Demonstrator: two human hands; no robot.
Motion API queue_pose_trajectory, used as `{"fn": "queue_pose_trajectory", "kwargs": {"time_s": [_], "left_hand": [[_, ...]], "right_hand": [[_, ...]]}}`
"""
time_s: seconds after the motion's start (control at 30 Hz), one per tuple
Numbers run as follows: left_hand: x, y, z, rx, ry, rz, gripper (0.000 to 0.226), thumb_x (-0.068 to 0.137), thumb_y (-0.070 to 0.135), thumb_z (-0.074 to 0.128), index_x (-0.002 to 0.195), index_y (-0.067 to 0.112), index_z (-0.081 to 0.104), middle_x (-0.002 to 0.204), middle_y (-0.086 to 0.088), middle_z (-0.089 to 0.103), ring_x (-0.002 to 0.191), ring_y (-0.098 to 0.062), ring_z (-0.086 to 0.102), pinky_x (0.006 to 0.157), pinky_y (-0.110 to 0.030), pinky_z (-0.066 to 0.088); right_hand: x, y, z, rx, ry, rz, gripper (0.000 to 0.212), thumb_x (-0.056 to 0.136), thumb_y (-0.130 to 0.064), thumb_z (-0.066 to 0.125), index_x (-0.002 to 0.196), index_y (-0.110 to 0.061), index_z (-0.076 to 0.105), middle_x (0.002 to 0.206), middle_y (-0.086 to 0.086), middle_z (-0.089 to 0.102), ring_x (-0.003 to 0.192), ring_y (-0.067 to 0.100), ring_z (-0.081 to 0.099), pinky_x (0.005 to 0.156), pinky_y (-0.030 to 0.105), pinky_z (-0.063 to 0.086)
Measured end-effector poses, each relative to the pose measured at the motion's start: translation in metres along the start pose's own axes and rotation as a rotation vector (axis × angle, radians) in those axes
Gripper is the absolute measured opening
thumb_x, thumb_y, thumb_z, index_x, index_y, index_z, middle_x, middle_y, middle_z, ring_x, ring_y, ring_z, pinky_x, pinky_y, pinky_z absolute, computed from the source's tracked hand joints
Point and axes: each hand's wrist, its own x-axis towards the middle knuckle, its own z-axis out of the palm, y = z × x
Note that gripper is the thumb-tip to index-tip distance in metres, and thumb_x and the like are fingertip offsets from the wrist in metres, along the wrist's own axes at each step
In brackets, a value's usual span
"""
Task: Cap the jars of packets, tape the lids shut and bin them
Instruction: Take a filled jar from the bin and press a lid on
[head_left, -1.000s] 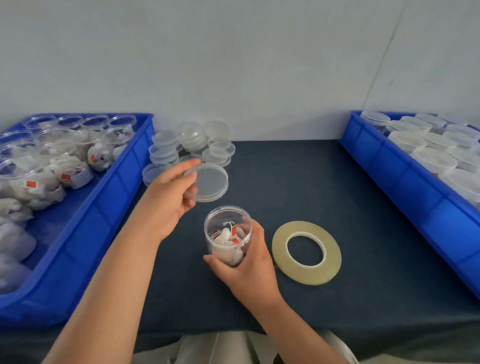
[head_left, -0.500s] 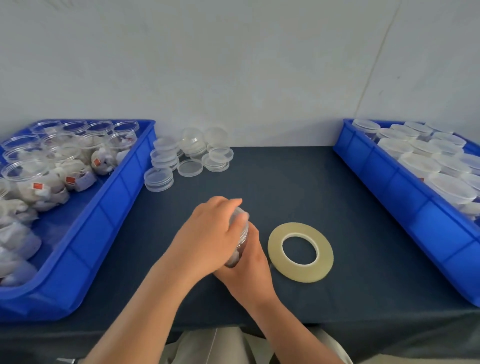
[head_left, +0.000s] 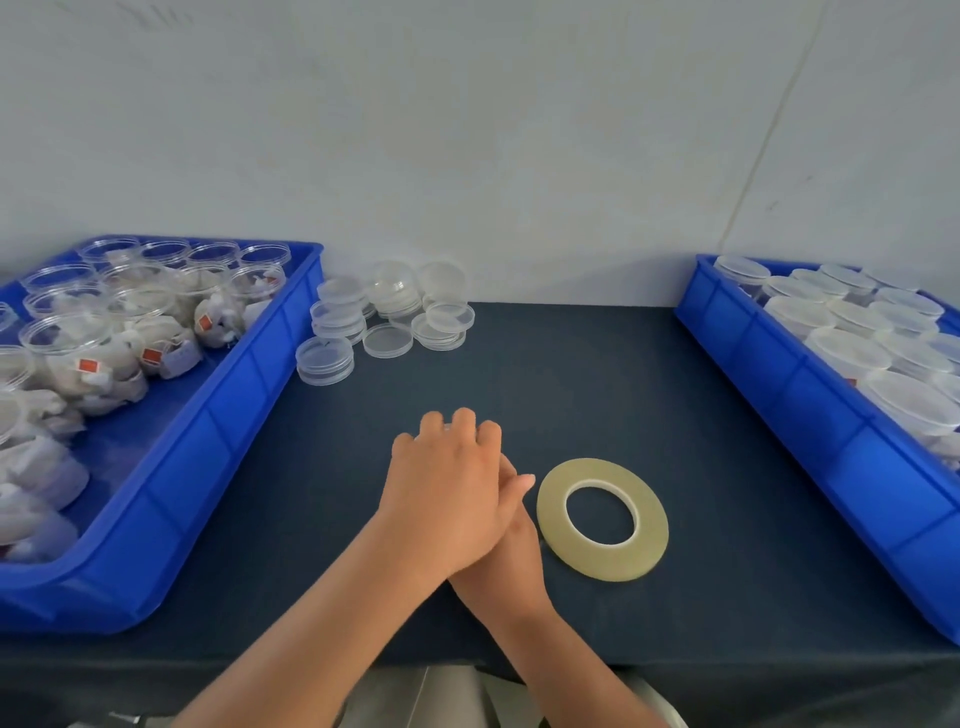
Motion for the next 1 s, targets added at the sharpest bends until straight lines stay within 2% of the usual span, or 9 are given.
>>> {"fn": "queue_pose_trajectory", "kwargs": {"time_s": [0.1,0.3,0.37,0.43,0.5,0.6,0.7,0.8,1.0], "left_hand": [[-0.001,-0.018,0.002,-0.123,0.049,0.194,0.063,0.091,0.082,0.032,0.111,0.028,0.056,0.111,0.012,0.057,0.102,-0.016,0.055,0.078,-0.036,0.048],[0.001,-0.055,-0.011,-0.743,-0.049,0.422,0.014,0.091,0.050,0.078,0.089,0.037,0.081,0.114,0.031,0.073,0.127,0.007,0.057,0.106,-0.032,0.046],[0.003,-0.055,-0.018,-0.678,-0.101,0.368,0.019,0.094,0.048,0.077,0.112,0.042,0.079,0.138,0.032,0.061,0.142,0.010,0.041,0.120,-0.030,0.034],[-0.001,-0.055,-0.022,-0.536,-0.161,0.255,0.057,0.092,0.065,0.067,0.146,0.051,0.054,0.161,0.033,0.033,0.151,0.006,0.023,0.126,-0.029,0.026],[-0.011,-0.055,-0.024,-0.442,-0.207,0.118,0.076,0.095,0.069,0.056,0.161,0.046,0.029,0.168,0.026,0.016,0.156,-0.002,0.017,0.122,-0.030,0.027],[-0.023,-0.033,-0.017,-0.470,-0.198,0.022,0.060,0.102,0.049,0.045,0.160,0.037,0.033,0.166,0.016,0.027,0.153,-0.011,0.022,0.114,-0.032,0.033],[-0.024,-0.001,-0.011,-0.378,0.028,-0.063,0.036,0.097,0.064,0.045,0.117,0.037,0.058,0.126,0.019,0.055,0.121,-0.015,0.051,0.094,-0.037,0.046],[-0.018,0.001,-0.001,-0.353,0.226,-0.053,0.043,0.088,0.079,0.053,0.083,0.036,0.053,0.090,0.019,0.059,0.088,-0.010,0.057,0.072,-0.036,0.048],[-0.014,-0.021,0.011,-0.465,0.313,0.110,0.030,0.085,0.064,0.063,0.074,0.038,0.054,0.078,0.022,0.061,0.077,-0.005,0.055,0.060,-0.015,0.036]], "right_hand": [[-0.002,0.000,-0.001,0.073,0.008,0.023,0.050,0.080,-0.050,0.070,0.120,-0.035,0.043,0.106,-0.030,0.057,0.086,-0.001,0.065,0.066,0.018,0.051],[-0.001,0.003,-0.002,0.227,-0.075,-0.011,0.058,0.073,-0.044,0.082,0.125,-0.031,0.060,0.111,-0.014,0.068,0.102,0.010,0.070,0.078,0.042,0.061],[-0.001,0.001,-0.004,0.268,-0.068,-0.010,0.063,0.074,-0.041,0.085,0.129,-0.033,0.057,0.116,-0.014,0.068,0.107,0.011,0.070,0.081,0.040,0.061],[-0.003,0.000,-0.007,0.288,-0.061,0.018,0.068,0.072,-0.041,0.088,0.130,-0.041,0.051,0.120,-0.018,0.066,0.109,0.007,0.068,0.083,0.037,0.061],[-0.005,-0.001,-0.007,0.267,-0.058,0.009,0.071,0.072,-0.040,0.088,0.131,-0.044,0.050,0.123,-0.024,0.062,0.112,0.003,0.065,0.085,0.031,0.059],[-0.006,-0.003,-0.005,0.200,-0.057,-0.032,0.058,0.078,-0.046,0.078,0.129,-0.033,0.054,0.116,-0.021,0.061,0.105,0.004,0.064,0.082,0.026,0.055],[-0.004,-0.001,-0.006,0.084,-0.053,-0.048,0.040,0.089,-0.040,0.070,0.121,-0.031,0.048,0.104,-0.011,0.066,0.088,0.009,0.066,0.069,0.028,0.051],[-0.003,-0.002,-0.007,0.114,-0.080,0.015,0.044,0.086,-0.040,0.073,0.116,-0.041,0.040,0.090,-0.012,0.067,0.078,0.012,0.067,0.064,0.038,0.058],[-0.001,-0.003,-0.005,0.121,-0.057,-0.031,0.042,0.076,-0.058,0.063,0.104,-0.027,0.063,0.087,-0.017,0.064,0.078,0.003,0.063,0.064,0.023,0.048]]}}
